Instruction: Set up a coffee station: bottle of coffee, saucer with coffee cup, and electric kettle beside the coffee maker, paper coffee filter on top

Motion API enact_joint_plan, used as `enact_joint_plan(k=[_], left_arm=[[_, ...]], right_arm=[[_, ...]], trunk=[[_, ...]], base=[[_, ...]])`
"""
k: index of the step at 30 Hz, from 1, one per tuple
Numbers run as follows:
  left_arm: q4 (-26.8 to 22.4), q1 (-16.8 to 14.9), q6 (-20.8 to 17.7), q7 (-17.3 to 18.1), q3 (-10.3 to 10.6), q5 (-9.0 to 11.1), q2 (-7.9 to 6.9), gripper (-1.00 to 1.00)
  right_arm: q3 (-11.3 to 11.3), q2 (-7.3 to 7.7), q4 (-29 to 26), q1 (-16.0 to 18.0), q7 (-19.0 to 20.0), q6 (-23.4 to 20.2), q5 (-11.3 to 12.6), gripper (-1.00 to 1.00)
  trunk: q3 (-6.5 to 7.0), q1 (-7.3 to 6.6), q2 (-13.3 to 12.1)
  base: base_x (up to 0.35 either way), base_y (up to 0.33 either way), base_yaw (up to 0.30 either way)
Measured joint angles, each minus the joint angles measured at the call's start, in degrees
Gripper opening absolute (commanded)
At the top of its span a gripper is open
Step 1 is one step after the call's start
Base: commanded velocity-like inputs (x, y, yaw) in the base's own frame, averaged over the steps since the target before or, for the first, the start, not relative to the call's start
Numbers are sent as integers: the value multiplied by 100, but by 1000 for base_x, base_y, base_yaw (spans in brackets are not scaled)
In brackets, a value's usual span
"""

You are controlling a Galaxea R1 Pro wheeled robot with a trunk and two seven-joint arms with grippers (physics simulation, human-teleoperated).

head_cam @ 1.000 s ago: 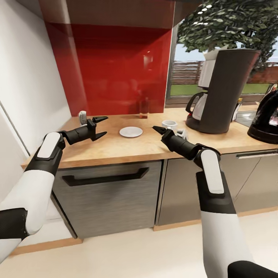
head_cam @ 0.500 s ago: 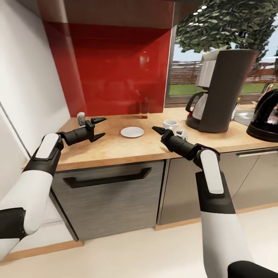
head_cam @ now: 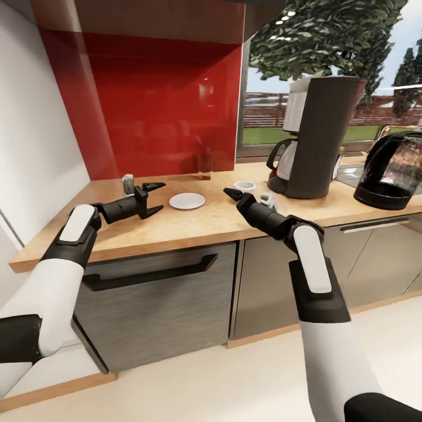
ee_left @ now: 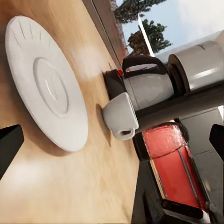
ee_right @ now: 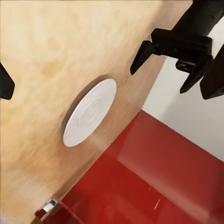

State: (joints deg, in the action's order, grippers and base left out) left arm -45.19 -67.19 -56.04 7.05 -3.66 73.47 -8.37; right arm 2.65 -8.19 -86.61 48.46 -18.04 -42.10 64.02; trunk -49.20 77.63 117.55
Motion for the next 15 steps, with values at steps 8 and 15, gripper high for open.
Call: enact_joint_plan(k=[8, 15], left_arm=[[79, -1, 13, -4, 2, 43, 58, 100], [577, -381, 21, -31, 6, -5, 66, 100]], right_arm=[[555, -73, 29, 176, -760, 557, 428, 100], [1389, -102, 107, 501, -1444, 1306, 1095, 100]], trunk=[[1, 0, 0], [0, 0, 0]], base=[[0, 0, -3], [0, 0, 0]])
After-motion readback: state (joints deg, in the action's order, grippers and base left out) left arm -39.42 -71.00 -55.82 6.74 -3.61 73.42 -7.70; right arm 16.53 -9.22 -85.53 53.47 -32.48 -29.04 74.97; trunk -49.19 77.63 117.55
